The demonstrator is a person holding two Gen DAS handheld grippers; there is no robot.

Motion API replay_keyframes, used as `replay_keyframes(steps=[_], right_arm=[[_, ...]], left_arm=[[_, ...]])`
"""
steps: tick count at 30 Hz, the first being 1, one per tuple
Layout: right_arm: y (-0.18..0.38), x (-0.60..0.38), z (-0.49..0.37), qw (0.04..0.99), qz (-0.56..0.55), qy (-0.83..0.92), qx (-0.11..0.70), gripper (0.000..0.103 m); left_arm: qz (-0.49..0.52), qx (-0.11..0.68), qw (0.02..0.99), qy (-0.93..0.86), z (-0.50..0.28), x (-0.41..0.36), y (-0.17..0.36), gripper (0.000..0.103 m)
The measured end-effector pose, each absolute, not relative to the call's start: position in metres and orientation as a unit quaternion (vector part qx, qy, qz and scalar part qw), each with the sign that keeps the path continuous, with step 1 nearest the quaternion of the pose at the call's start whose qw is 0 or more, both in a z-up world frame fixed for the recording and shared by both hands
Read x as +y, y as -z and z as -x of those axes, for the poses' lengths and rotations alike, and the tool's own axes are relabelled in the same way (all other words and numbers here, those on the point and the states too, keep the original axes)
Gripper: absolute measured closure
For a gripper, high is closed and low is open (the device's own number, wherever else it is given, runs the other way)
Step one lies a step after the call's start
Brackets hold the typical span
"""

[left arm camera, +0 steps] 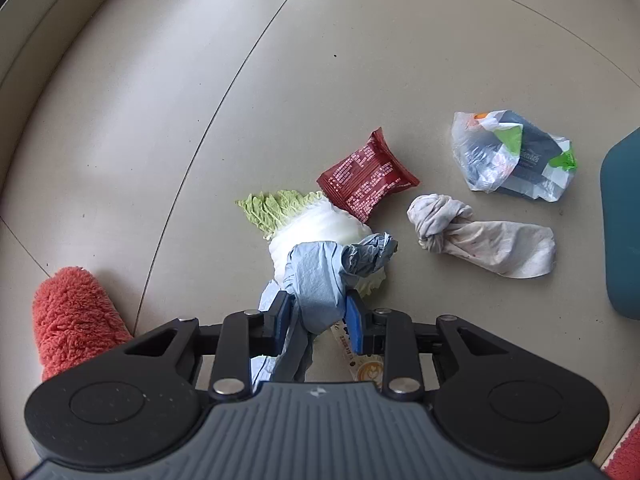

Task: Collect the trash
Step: 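Lift the light-blue cloth with the left gripper over the teal bin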

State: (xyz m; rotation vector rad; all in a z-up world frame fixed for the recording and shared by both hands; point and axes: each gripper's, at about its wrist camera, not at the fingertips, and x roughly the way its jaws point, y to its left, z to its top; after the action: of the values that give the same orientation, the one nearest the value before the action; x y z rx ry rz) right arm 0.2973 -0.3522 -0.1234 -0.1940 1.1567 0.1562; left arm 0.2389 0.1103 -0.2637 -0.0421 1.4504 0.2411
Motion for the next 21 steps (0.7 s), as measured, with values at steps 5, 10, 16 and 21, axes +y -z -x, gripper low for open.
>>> replay_keyframes(steps=[5, 10, 16, 21], right_arm=[[0.122, -0.358, -0.293, 0.833, 0.087, -0.075, 0.541, 0.098], [0.121, -0.362, -0.293, 0.833, 0.077, -0.076, 0.542, 0.099], [0.12, -0.366, -0.295, 0.834, 0.071, -0.076, 0.541, 0.1], [0.12, -0.369, -0.294, 0.835, 0.066, -0.076, 0.541, 0.1]], left_arm=[[0.016, 0.651, 0.753, -0.097, -0.241, 0.095, 0.23, 0.075], [0.017, 0.631, 0.773, -0.071, -0.241, 0.071, 0.191, 0.075], [0.011, 0.591, 0.806, -0.026, -0.244, 0.032, 0.127, 0.075], [0.004, 0.549, 0.836, 0.011, -0.249, -0.002, 0.07, 0.075]])
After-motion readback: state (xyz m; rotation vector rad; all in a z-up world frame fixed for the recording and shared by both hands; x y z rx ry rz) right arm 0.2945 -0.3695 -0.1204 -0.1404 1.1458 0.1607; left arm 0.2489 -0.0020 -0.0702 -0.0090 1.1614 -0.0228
